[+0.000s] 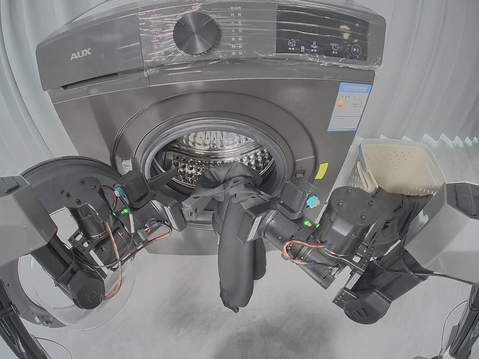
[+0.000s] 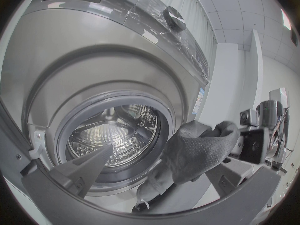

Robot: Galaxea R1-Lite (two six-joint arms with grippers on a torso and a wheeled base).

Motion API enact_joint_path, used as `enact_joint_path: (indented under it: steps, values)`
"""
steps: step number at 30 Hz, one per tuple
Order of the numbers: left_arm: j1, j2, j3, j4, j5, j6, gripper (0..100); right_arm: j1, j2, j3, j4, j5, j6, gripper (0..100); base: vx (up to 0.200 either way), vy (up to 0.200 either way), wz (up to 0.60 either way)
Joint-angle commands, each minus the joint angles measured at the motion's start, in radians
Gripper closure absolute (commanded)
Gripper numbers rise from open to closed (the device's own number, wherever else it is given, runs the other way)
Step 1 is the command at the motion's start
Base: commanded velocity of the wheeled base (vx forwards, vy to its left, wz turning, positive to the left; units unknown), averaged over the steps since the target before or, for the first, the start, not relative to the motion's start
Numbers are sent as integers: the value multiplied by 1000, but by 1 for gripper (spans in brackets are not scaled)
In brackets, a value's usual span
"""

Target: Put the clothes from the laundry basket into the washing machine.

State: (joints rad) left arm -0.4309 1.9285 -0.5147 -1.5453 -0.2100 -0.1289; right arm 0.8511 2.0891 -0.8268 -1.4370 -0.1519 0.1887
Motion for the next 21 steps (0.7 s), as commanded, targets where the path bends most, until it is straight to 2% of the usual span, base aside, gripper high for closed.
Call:
enact_joint_path:
  steps: [1, 10, 21]
  values:
    - [20, 33, 2, -1, -2, 0, 0, -6, -54, 17, 0, 0, 0, 100, 0, 0, 0]
    - [50, 95, 28, -1, -12, 3, 0, -4, -78, 17, -2, 0, 8, 100, 0, 0, 0]
    - [50, 184, 61, -1, -14, 12, 0, 9, -132, 20, 0, 0, 15, 100, 0, 0, 0]
